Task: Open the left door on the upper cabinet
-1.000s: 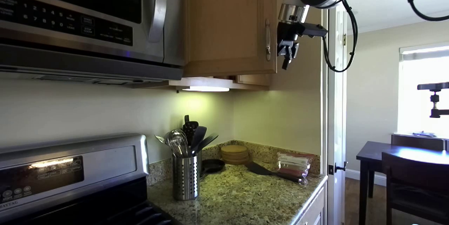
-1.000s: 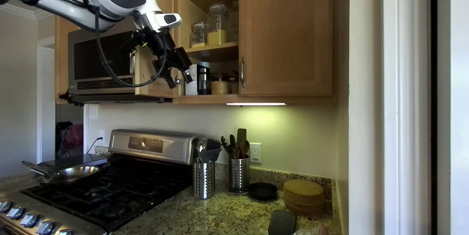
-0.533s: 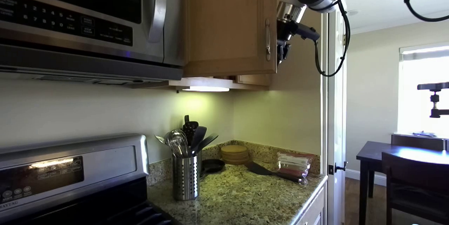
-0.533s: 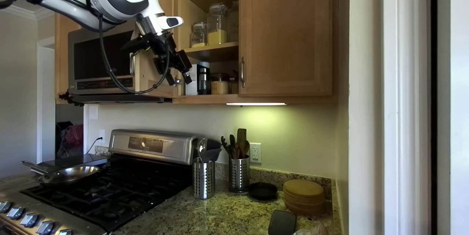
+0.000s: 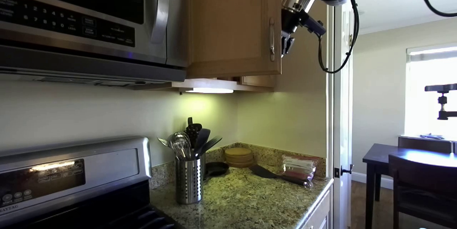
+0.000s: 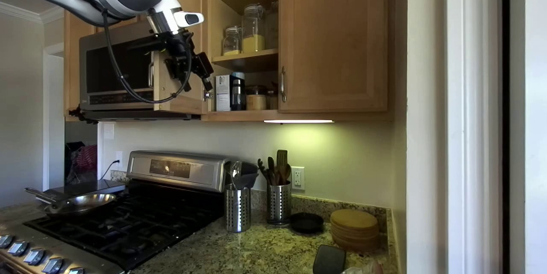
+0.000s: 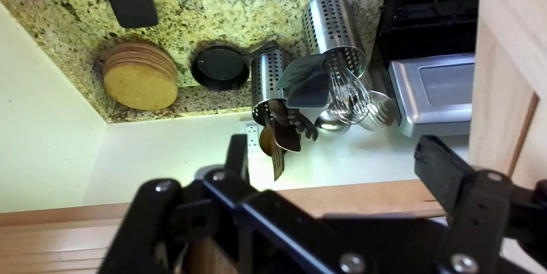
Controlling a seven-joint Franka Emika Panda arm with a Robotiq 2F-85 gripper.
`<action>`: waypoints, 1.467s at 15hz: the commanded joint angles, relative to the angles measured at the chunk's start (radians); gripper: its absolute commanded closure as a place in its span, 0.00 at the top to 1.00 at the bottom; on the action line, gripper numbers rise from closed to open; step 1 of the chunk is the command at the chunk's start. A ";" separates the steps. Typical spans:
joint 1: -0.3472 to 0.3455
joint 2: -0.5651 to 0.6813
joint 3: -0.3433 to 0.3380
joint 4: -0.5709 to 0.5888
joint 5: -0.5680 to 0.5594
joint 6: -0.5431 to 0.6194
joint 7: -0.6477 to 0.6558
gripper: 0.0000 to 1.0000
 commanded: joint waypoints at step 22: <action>0.053 0.008 0.045 -0.121 -0.016 -0.200 -0.072 1.00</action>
